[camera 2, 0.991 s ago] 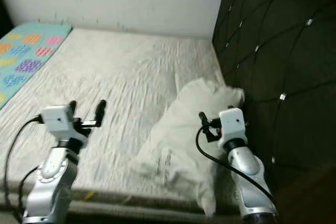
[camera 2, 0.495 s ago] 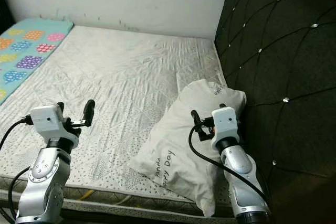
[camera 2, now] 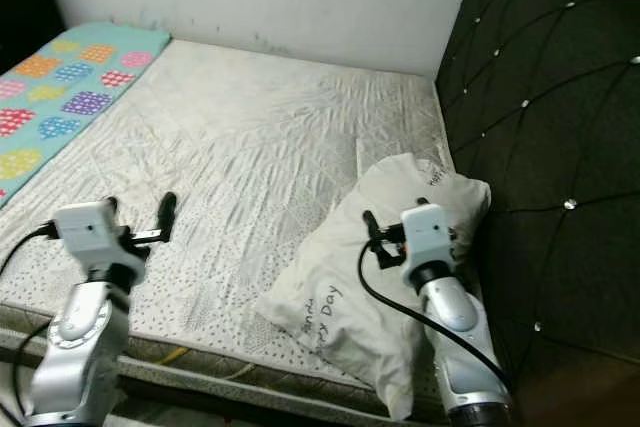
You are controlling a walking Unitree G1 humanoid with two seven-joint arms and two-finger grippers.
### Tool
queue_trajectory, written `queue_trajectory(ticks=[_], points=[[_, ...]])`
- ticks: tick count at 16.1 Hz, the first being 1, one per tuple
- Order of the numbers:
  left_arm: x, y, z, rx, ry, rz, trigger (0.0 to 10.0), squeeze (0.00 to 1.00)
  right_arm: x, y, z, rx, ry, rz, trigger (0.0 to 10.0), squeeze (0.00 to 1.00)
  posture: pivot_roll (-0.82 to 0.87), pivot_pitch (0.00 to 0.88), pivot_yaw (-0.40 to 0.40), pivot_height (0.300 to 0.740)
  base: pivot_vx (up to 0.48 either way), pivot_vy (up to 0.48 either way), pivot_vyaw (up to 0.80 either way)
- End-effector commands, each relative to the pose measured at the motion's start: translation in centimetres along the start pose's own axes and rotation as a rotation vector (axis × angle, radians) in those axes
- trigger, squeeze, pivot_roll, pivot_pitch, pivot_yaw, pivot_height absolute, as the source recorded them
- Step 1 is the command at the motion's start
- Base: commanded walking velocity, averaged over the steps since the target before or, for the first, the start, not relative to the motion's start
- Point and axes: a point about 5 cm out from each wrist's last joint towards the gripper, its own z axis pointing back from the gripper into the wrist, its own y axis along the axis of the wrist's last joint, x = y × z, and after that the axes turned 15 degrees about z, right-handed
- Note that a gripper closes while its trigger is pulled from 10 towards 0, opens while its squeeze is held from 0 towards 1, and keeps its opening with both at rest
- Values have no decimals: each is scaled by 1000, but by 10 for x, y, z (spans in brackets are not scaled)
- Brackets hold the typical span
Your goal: Clean up the room
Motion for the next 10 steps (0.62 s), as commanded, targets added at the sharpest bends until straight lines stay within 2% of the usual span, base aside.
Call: queue_trajectory(ticks=[1, 2, 8, 10], points=[[7, -3, -1, -12, -18, 5, 10000, 0, 7, -3, 1, -15, -18, 13, 10000, 0, -79, 0, -50, 740, 0, -244, 0], [7, -3, -1, -12, -19, 5, 10000, 0, 7, -3, 1, -16, -20, 12, 10000, 0, -79, 0, -50, 740, 0, -244, 0], [8, -3, -2, -19, -25, 6, 10000, 0, 13, -10, 1, -66, -69, 11, 10000, 0, -80, 0, -47, 740, 0, 0, 0], [9, -3, -3, -21, -28, 7, 10000, 0, 14, -12, 0, -84, -81, -1, 10000, 0, -80, 0, -47, 740, 0, 0, -725]])
